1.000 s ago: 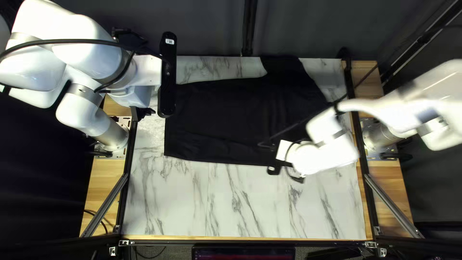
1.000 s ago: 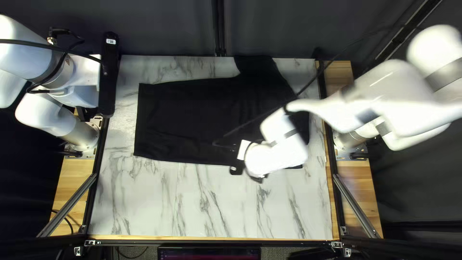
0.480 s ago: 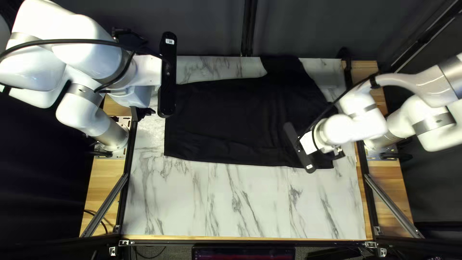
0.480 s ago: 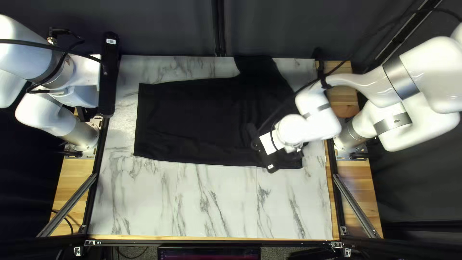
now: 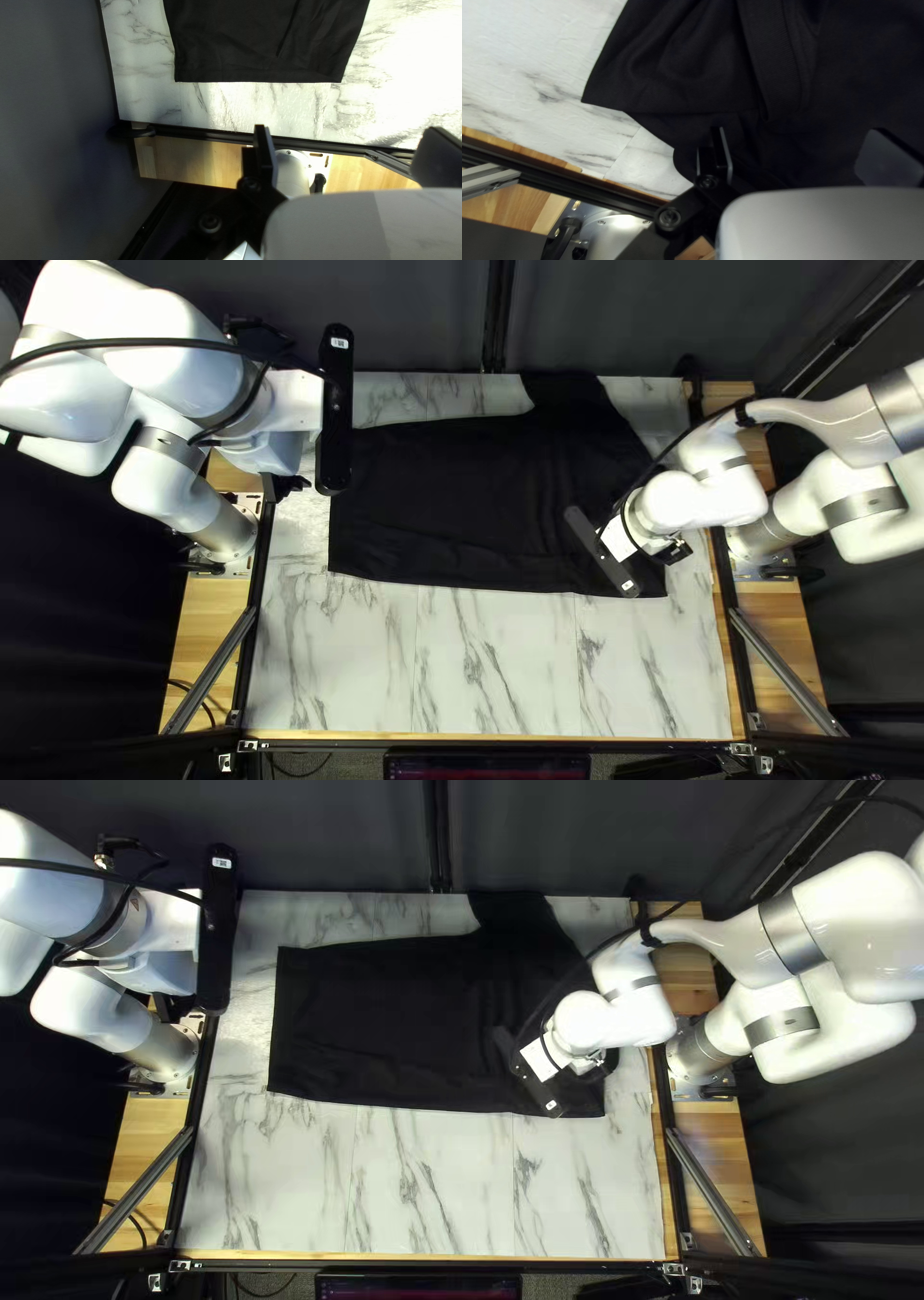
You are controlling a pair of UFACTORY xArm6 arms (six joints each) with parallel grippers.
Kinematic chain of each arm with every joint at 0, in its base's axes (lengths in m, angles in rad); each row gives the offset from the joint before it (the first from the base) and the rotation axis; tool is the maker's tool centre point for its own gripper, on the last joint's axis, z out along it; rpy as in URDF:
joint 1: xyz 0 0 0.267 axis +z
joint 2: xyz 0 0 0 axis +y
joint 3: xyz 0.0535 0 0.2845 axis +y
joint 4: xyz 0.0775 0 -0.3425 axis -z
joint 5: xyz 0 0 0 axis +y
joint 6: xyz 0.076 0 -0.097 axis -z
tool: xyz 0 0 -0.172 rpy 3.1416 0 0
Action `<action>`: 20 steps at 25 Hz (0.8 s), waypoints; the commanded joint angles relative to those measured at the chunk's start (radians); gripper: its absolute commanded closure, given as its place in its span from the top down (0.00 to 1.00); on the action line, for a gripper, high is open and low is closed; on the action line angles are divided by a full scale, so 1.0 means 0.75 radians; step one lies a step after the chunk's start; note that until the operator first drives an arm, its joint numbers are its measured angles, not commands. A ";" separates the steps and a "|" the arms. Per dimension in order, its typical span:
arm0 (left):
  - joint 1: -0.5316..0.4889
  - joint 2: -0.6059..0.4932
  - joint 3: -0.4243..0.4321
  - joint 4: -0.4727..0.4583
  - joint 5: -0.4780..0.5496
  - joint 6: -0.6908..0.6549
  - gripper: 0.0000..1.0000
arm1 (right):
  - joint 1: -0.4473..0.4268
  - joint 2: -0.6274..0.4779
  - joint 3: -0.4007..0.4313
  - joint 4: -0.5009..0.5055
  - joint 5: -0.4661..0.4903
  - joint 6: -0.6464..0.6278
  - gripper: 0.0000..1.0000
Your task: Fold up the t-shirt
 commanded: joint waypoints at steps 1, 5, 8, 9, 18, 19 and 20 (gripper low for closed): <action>0.000 0.000 0.000 0.000 0.000 0.000 1.00 | -0.027 -0.002 0.036 -0.032 -0.077 -0.017 1.00; 0.000 0.000 0.000 0.000 0.000 0.000 1.00 | -0.058 0.019 0.058 -0.058 -0.136 -0.039 1.00; 0.000 0.000 0.000 0.000 0.000 0.000 1.00 | -0.065 0.033 0.070 -0.067 -0.164 -0.057 0.94; 0.000 0.000 0.000 0.000 0.000 0.000 1.00 | -0.067 0.038 0.070 -0.068 -0.169 -0.061 0.88; 0.000 0.000 0.000 0.000 0.000 0.000 1.00 | -0.077 0.080 0.061 -0.064 -0.187 -0.113 0.00; 0.000 0.000 0.000 0.000 0.000 0.000 1.00 | -0.076 0.078 0.060 -0.064 -0.184 -0.114 0.00; 0.000 0.000 0.000 0.000 0.000 0.000 1.00 | -0.073 0.071 0.059 -0.064 -0.174 -0.114 0.00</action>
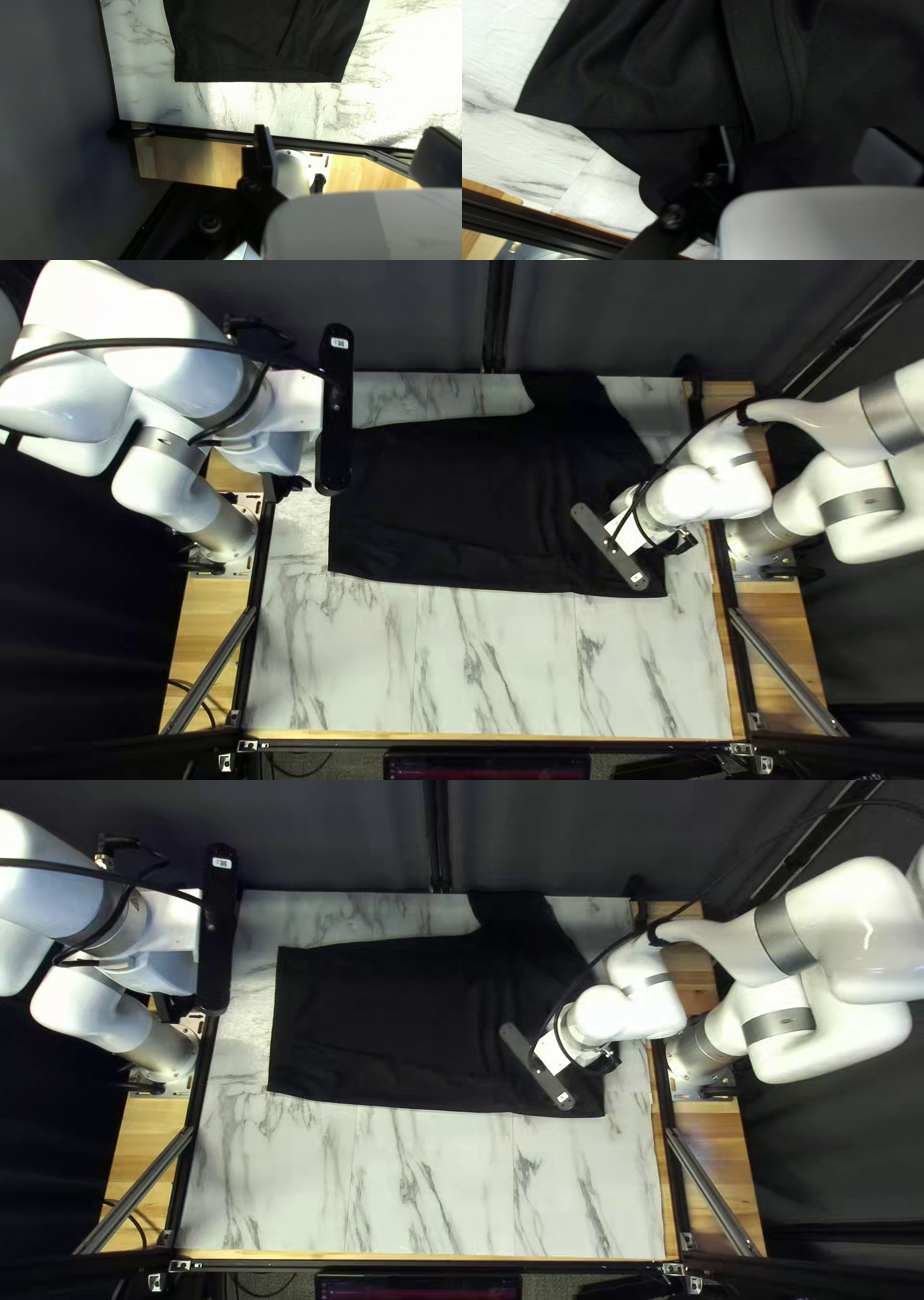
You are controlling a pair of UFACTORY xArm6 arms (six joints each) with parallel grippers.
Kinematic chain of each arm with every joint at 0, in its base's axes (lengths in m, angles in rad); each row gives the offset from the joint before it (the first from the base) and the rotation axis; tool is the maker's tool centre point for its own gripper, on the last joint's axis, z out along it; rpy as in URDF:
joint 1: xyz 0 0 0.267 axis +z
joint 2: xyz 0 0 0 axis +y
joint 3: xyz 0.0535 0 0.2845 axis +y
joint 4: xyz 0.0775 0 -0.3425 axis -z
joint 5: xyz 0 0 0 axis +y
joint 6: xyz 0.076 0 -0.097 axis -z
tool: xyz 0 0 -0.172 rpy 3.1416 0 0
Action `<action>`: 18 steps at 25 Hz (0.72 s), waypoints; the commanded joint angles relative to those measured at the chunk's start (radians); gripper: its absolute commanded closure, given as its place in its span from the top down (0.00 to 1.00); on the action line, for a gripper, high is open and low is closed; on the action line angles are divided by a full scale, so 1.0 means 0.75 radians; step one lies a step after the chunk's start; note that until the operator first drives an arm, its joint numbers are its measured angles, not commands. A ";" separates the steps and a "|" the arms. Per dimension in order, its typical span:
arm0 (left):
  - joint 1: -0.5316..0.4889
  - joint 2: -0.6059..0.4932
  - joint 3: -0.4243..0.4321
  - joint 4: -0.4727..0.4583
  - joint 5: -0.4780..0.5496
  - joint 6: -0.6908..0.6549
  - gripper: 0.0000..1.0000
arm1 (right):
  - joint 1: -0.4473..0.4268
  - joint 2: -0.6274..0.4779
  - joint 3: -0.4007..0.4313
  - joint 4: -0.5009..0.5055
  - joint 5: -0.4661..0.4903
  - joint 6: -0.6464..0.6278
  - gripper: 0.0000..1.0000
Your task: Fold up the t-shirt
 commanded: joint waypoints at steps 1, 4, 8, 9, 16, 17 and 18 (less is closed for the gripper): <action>0.000 0.000 0.000 0.000 0.000 0.000 1.00 | 0.005 -0.013 -0.003 0.002 0.018 -0.004 0.00; 0.000 0.000 0.000 0.000 0.000 0.000 1.00 | 0.016 -0.074 -0.006 0.011 0.078 -0.007 0.00; 0.000 0.000 0.000 0.000 0.000 0.000 1.00 | 0.046 -0.185 -0.040 0.034 0.233 0.004 0.00; 0.000 0.000 0.000 0.000 0.000 0.000 1.00 | 0.055 -0.201 -0.048 0.039 0.261 0.013 0.00; 0.000 0.000 0.000 0.000 0.000 0.000 1.00 | 0.220 -0.158 -0.203 0.102 0.467 0.192 0.00; 0.000 0.000 0.000 0.000 0.000 0.000 1.00 | 0.247 -0.121 -0.242 0.121 0.488 0.224 0.00; 0.000 0.000 0.000 0.000 0.000 0.000 1.00 | 0.267 -0.086 -0.278 0.138 0.505 0.249 0.00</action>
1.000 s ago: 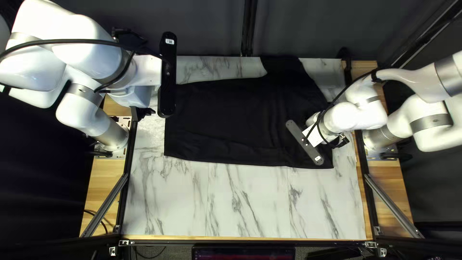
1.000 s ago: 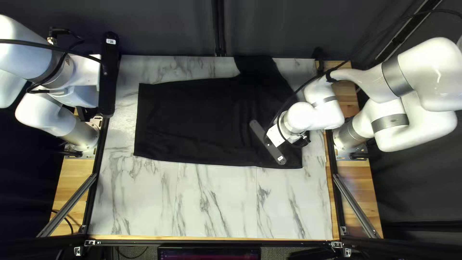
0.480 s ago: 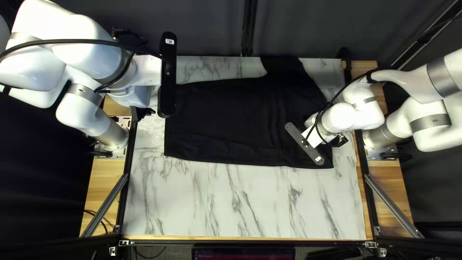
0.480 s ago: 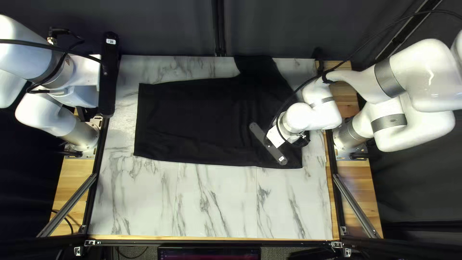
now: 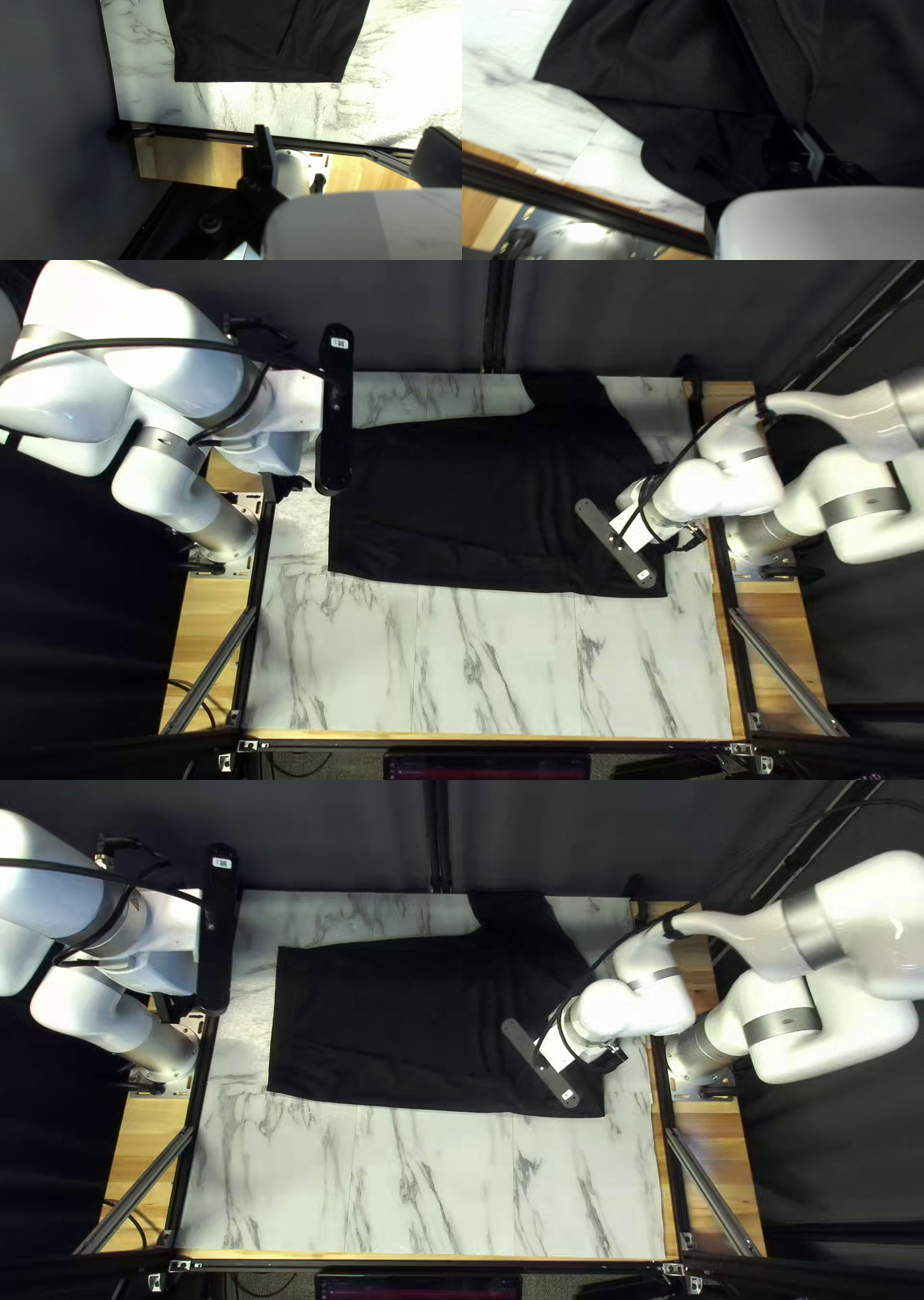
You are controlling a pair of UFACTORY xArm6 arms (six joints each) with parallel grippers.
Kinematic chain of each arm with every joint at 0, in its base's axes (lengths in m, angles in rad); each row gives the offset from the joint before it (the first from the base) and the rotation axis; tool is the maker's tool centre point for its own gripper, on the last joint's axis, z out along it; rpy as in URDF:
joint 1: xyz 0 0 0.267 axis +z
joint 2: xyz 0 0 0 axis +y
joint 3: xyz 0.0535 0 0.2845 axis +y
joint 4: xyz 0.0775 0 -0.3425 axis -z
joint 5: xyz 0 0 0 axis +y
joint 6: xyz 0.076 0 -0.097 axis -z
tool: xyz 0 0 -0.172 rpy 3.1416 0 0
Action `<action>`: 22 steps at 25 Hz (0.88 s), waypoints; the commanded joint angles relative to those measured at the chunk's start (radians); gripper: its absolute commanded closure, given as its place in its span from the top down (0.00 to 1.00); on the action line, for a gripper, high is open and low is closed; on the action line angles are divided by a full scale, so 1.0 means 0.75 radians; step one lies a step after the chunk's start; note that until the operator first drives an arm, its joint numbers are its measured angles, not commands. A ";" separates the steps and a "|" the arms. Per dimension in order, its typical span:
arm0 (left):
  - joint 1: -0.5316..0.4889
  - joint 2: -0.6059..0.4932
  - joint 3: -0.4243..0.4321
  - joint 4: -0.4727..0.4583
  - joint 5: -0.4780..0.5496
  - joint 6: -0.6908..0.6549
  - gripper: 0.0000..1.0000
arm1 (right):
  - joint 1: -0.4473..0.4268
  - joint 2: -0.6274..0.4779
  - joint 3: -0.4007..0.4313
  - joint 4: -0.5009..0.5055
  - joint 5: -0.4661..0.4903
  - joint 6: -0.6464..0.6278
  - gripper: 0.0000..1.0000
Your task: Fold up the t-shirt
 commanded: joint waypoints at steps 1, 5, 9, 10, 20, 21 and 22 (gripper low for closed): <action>0.000 0.000 0.000 0.000 0.000 0.000 1.00 | 0.081 0.109 -0.119 0.060 0.074 0.100 0.00; 0.000 0.000 0.000 0.000 0.000 0.000 1.00 | 0.140 0.232 -0.211 0.133 0.106 0.188 0.00; 0.000 0.000 0.000 0.000 0.000 0.000 1.00 | 0.192 0.279 -0.212 0.206 0.100 0.268 0.00; 0.000 0.000 0.000 0.000 0.000 0.000 1.00 | 0.211 0.285 -0.206 0.227 0.097 0.293 0.00; 0.000 0.000 0.000 0.000 0.000 0.000 1.00 | 0.287 0.408 -0.206 0.370 -0.024 0.345 0.05; 0.000 0.000 0.000 0.000 0.000 0.000 1.00 | 0.285 0.418 -0.210 0.376 -0.029 0.337 0.10; 0.000 0.000 0.000 0.000 0.000 0.000 1.00 | 0.285 0.443 -0.219 0.388 -0.043 0.325 0.29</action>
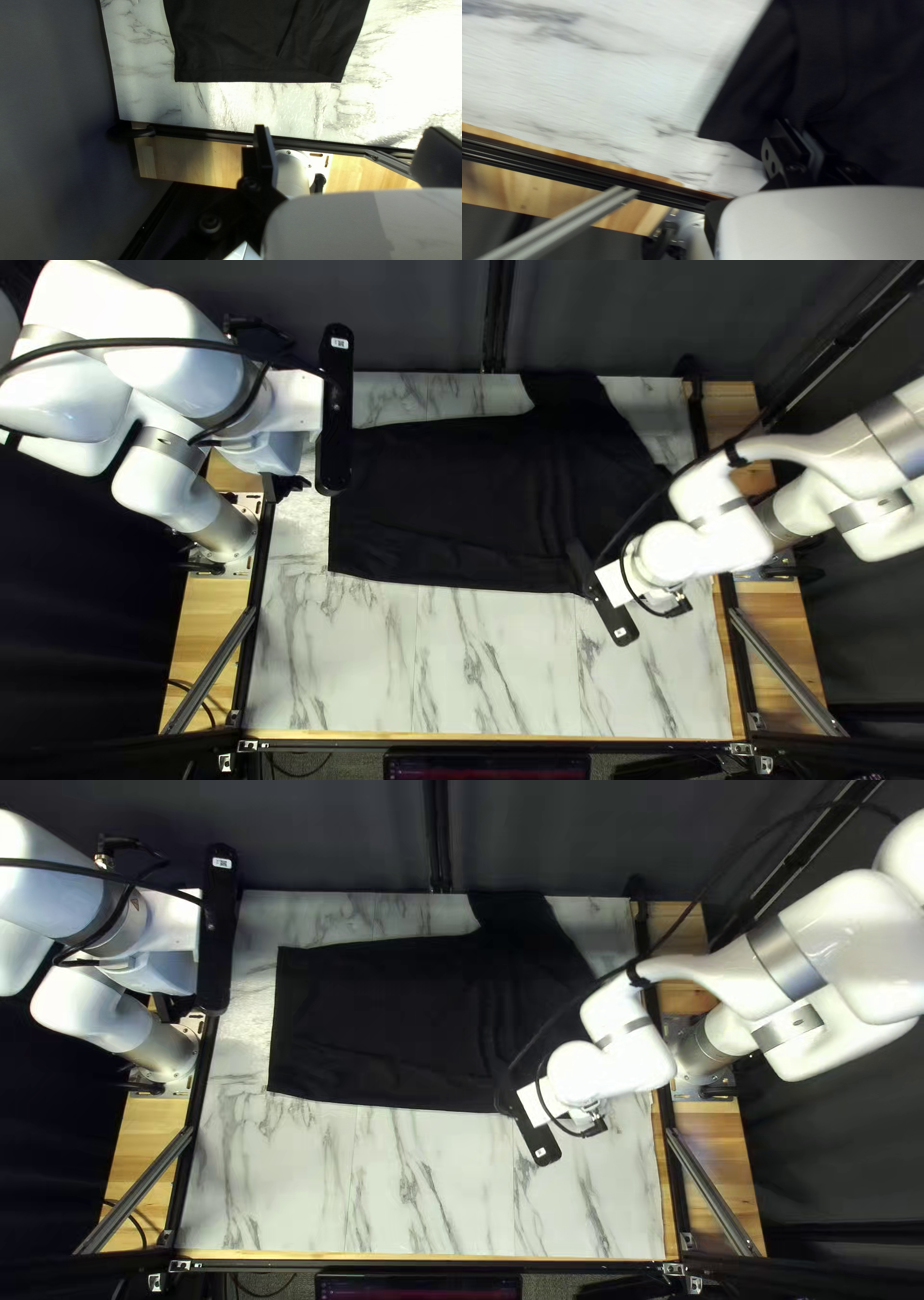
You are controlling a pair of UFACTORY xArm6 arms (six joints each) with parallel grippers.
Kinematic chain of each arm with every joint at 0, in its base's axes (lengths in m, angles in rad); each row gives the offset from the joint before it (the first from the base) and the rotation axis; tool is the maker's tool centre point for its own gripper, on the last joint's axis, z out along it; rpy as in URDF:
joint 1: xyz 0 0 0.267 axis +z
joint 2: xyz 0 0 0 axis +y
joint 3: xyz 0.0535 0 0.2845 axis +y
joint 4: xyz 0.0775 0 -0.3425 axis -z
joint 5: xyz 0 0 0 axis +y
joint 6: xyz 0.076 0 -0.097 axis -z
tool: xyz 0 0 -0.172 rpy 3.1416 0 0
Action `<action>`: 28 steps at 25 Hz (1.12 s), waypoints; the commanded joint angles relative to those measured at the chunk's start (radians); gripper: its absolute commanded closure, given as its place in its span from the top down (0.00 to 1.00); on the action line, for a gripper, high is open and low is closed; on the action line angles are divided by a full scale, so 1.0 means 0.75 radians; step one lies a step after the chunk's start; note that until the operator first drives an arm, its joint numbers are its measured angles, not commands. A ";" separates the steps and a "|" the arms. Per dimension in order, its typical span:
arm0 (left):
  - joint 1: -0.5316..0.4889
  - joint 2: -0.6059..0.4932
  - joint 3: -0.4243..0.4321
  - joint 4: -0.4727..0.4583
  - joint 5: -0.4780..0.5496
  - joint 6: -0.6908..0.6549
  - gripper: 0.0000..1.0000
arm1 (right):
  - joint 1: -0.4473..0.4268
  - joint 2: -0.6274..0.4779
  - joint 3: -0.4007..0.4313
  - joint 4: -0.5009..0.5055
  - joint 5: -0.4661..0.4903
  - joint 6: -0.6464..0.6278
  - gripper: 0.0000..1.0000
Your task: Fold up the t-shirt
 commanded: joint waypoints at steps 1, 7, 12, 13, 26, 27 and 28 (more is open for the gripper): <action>0.000 0.000 0.000 0.000 0.000 0.000 1.00 | -0.001 0.075 -0.029 0.042 -0.046 -0.036 0.58; 0.000 0.000 0.000 0.000 0.000 0.000 1.00 | 0.055 0.000 -0.116 -0.010 0.122 0.085 1.00; 0.000 0.000 0.000 0.000 0.000 0.000 1.00 | 0.015 -0.085 -0.240 -0.155 0.311 0.094 1.00; 0.000 0.000 0.000 0.000 0.000 0.000 1.00 | -0.017 -0.084 -0.249 -0.182 0.310 0.058 1.00; 0.000 0.000 0.000 0.000 0.000 0.000 1.00 | -0.341 -0.003 -0.177 -0.128 -0.090 -0.240 1.00; 0.000 0.000 0.000 0.000 0.000 0.000 1.00 | -0.327 0.037 -0.181 -0.121 -0.161 -0.196 1.00; 0.000 0.000 0.000 0.000 0.000 0.000 1.00 | -0.320 0.053 -0.175 -0.120 -0.207 -0.166 1.00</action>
